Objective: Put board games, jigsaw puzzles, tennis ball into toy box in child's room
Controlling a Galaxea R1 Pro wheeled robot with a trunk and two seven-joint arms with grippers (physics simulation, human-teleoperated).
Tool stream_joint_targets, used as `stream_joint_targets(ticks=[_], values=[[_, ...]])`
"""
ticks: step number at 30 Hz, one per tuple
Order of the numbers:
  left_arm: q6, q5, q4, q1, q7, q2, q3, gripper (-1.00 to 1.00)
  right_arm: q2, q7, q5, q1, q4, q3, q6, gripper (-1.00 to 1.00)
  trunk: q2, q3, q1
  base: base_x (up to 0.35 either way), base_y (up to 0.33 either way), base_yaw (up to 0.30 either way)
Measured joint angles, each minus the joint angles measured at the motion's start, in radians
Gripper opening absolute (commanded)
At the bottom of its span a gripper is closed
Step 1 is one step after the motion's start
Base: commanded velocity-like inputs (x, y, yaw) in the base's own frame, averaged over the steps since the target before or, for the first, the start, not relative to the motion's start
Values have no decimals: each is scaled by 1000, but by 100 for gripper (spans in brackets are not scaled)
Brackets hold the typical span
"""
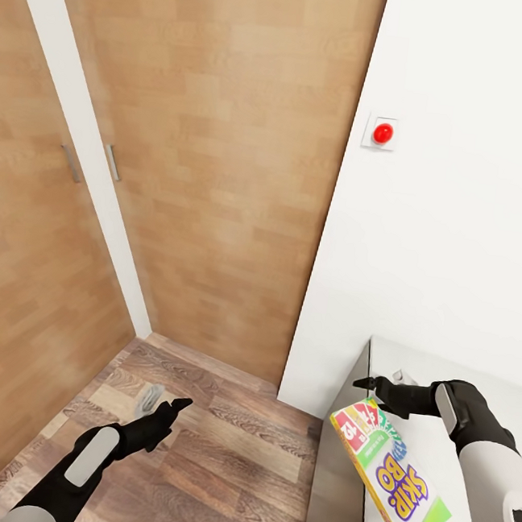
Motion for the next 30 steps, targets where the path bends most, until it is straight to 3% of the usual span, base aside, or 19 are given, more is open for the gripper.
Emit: stream_joint_targets(ticks=[30], values=[[0,0,-9,0,-1,0,-1,100,-1,0,0,0,-1,-4,1,100,0,3,0,0,0,55]])
